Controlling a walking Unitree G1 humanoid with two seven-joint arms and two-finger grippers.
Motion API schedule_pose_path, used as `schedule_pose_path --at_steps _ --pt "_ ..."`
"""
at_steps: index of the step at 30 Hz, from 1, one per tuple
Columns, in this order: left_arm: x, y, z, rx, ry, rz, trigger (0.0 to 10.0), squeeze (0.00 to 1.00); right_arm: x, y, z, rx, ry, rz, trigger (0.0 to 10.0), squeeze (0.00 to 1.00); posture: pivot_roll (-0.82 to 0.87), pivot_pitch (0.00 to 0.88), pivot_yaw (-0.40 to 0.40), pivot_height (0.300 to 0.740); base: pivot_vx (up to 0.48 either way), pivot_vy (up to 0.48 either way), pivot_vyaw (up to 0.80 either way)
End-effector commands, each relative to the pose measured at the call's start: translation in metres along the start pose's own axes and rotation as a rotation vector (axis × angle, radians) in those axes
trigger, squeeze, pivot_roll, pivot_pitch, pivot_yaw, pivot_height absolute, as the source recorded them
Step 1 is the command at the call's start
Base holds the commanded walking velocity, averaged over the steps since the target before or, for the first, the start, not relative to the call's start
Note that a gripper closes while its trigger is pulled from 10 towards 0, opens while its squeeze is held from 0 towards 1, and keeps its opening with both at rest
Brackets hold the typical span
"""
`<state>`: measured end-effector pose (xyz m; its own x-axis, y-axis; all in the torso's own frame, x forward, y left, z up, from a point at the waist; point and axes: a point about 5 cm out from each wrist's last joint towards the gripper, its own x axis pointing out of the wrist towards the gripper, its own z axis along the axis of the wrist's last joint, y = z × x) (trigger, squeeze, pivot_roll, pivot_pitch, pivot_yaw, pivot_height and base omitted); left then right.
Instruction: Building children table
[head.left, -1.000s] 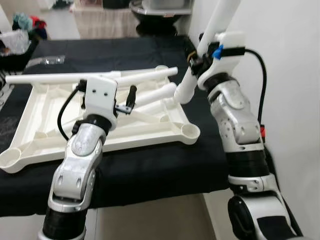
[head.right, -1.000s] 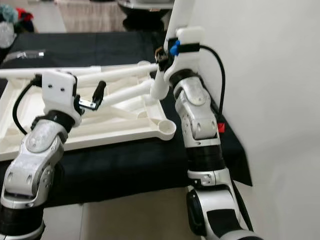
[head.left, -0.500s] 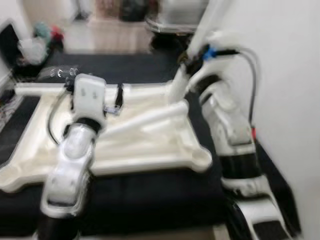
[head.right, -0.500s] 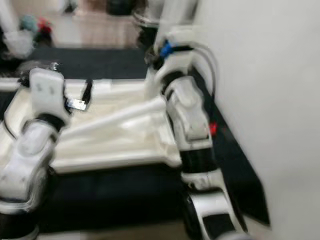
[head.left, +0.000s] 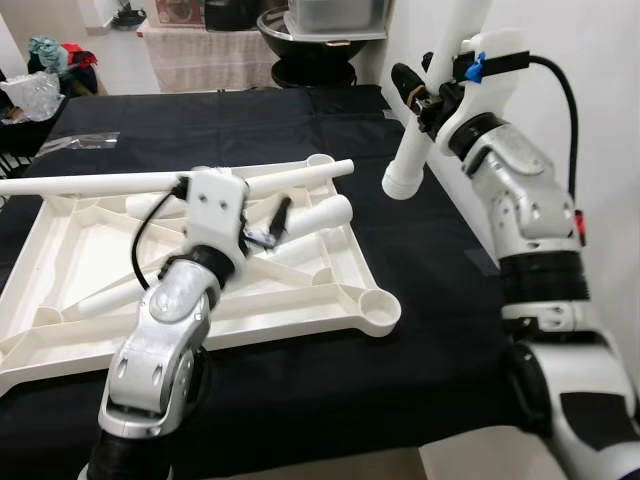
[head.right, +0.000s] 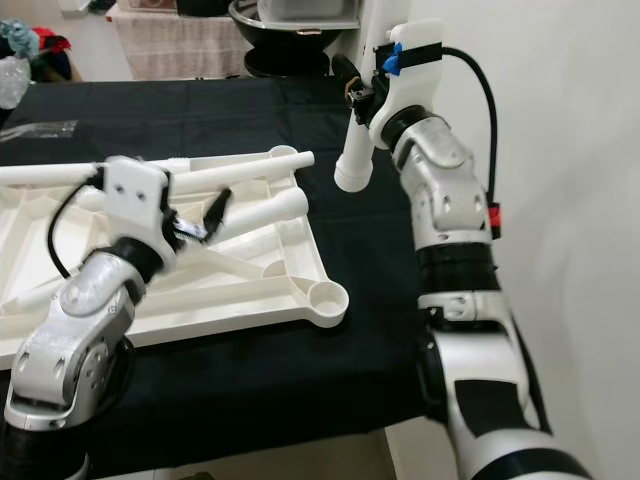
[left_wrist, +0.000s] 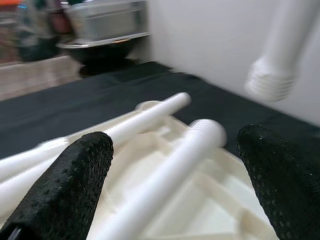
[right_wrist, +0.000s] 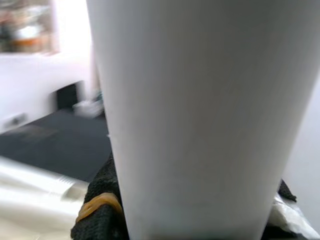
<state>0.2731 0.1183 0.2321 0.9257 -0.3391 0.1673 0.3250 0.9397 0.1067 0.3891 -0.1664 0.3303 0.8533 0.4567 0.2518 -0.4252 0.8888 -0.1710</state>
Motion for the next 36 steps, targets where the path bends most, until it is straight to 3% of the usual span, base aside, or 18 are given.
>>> schedule_pose_path --at_steps 1,6,9,11,18,20,24,36 --pt "-0.007 -0.01 0.002 -0.064 -0.004 -0.105 10.0 0.0 0.001 -0.003 0.007 0.038 0.007 0.116 10.0 0.0 0.02 0.111 -0.053 0.74 0.0 0.0 0.0" --pt "-0.021 -0.033 0.004 -0.157 -0.007 -0.299 10.0 0.0 -0.006 -0.013 0.014 0.094 0.001 0.276 10.0 0.0 0.03 0.122 -0.057 0.74 0.0 0.0 0.0" --pt "-0.04 -0.054 -0.009 -0.247 0.068 -0.441 10.0 0.0 -0.025 -0.015 0.018 0.149 -0.089 0.529 10.0 0.0 0.03 0.132 -0.062 0.74 0.0 0.0 0.0" --pt "-0.047 -0.057 -0.014 -0.275 0.096 -0.445 10.0 0.0 -0.032 -0.018 0.016 0.193 -0.107 0.6 10.0 0.0 0.04 0.147 -0.062 0.74 0.0 0.0 0.0" --pt "-0.061 -0.062 -0.026 -0.287 0.156 -0.448 10.0 0.0 -0.038 -0.02 0.002 0.225 -0.074 0.638 10.0 0.0 0.05 0.169 -0.056 0.74 0.0 0.0 0.0" --pt "-0.07 -0.068 -0.03 -0.303 0.19 -0.453 10.0 0.0 -0.042 -0.01 -0.011 0.208 -0.004 0.748 10.0 0.0 0.05 0.196 -0.05 0.74 0.0 0.0 0.0" --pt "-0.079 -0.075 -0.026 -0.317 0.203 -0.505 10.0 0.0 -0.046 -0.003 -0.029 0.162 0.113 0.848 10.0 0.0 0.06 0.214 -0.048 0.74 0.0 0.0 0.0" --pt "-0.085 -0.07 -0.026 -0.276 0.223 -0.49 10.0 0.0 -0.057 -0.01 -0.034 0.135 0.129 0.909 10.0 0.0 0.07 0.22 -0.039 0.74 0.0 0.0 0.0"
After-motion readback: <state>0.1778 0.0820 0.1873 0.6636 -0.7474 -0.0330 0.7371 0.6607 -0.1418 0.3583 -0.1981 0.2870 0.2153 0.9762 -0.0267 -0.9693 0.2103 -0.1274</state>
